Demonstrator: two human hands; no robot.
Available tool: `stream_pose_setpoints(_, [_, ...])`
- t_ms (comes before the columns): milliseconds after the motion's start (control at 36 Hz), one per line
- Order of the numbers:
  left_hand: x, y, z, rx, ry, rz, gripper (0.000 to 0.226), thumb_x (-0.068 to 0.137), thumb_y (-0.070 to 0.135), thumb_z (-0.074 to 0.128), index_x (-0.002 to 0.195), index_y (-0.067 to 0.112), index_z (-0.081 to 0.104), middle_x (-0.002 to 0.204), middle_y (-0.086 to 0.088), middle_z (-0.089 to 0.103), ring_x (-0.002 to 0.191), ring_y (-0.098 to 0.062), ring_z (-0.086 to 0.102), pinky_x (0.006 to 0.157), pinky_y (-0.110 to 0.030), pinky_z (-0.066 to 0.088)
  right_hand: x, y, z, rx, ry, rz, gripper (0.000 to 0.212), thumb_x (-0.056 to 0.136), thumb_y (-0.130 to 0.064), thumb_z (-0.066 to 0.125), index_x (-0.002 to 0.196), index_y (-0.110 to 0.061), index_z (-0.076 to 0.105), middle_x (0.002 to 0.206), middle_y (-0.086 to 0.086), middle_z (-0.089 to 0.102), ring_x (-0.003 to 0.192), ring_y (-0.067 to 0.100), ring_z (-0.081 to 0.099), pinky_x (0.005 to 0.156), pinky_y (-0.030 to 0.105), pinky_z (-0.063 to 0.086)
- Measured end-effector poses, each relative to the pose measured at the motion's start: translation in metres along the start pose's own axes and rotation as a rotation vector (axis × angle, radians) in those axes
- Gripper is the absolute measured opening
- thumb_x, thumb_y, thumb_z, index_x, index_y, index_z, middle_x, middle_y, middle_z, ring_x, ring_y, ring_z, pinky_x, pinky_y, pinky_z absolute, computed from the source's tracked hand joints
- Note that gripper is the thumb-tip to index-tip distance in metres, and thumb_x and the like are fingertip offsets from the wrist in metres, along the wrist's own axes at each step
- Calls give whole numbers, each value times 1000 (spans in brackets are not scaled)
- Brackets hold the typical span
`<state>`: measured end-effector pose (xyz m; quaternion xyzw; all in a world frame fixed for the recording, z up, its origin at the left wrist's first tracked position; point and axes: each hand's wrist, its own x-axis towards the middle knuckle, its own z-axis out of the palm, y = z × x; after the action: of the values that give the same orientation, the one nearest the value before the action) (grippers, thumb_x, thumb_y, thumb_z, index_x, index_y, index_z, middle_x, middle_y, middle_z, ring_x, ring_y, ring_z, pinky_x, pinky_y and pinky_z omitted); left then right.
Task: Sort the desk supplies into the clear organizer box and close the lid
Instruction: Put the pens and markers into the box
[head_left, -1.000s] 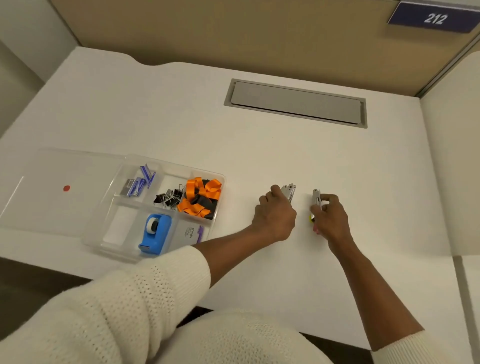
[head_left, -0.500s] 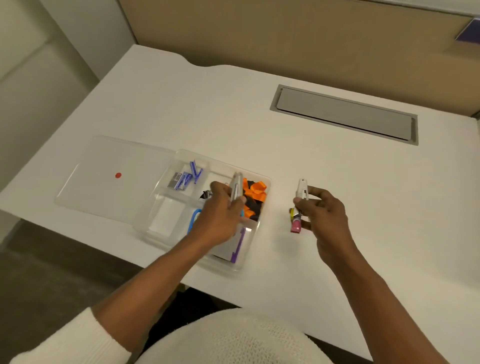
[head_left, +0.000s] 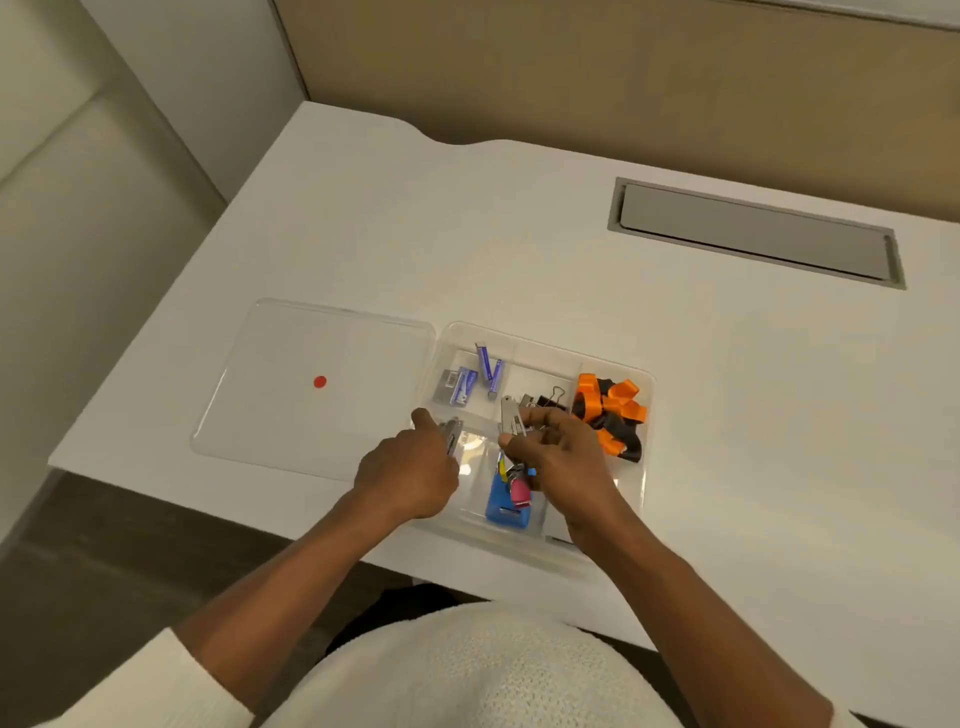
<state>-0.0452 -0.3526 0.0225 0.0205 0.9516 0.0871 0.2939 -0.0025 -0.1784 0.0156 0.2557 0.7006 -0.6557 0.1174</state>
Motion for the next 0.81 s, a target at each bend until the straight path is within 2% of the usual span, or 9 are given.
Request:
stream_pose_setpoints(56, [4,-1,1,122,13,42,59,100,35,60,145,9,32,112,-7,68,79,-18,58,61,-32,45,1,4,14,-43,43,16,27,92,-22,77,114,-28,62,74,-9,73,71,2,75,60,18,58])
stream_pose_setpoints(139, [11,1,6,243,56,115,61,94,33,68,142,10,38,112,-6,68,79,-19,57,62,-32,42,2,9,25,-81,125,34,34,94,-25,75,125,-25,62,87,-6,76,77,11,76,75,31,64])
stream_pose_setpoints(222, [16,5,12,315,62,173,65,89,31,74,140,8,42,115,-8,69,95,-24,68,66,-33,44,0,12,30,-87,192,69,40,94,-27,74,131,-22,60,96,0,74,87,17,75,84,41,65])
stream_pose_setpoints(306, [19,9,20,359,21,186,67,85,30,80,137,5,46,117,-10,69,104,-26,68,71,-33,45,-4,15,31,-77,240,94,41,94,-27,74,133,-22,60,100,2,74,89,20,73,88,47,64])
stream_pose_setpoints(444, [19,13,34,445,47,234,68,85,22,82,140,4,46,126,-14,64,113,-27,64,82,-34,54,-4,19,29,-104,282,102,43,95,-28,74,134,-21,58,110,5,74,86,18,74,78,36,65])
stream_pose_setpoints(583, [19,5,28,400,117,326,62,92,36,75,141,8,50,133,-12,61,119,-28,61,87,-36,54,0,23,27,-115,298,94,41,95,-30,74,132,-23,58,105,4,74,82,15,75,63,21,59])
stream_pose_setpoints(694, [17,-13,4,210,212,345,48,96,52,64,126,15,58,115,-6,68,99,-25,68,75,-37,55,3,21,34,-146,300,81,39,93,-32,75,128,-24,60,98,-3,75,76,11,76,60,21,60])
stream_pose_setpoints(750, [20,-28,-8,134,276,302,42,96,55,61,114,18,61,102,-1,71,86,-22,70,68,-33,55,3,19,40,-162,275,56,38,93,-32,75,128,-24,60,95,-6,74,73,4,75,58,18,59])
stream_pose_setpoints(806, [25,-41,-16,84,338,227,40,96,55,61,111,18,63,99,0,72,81,-19,69,64,-29,51,5,16,48,-214,239,50,42,93,-32,75,131,-25,58,99,-7,73,75,7,75,63,21,61])
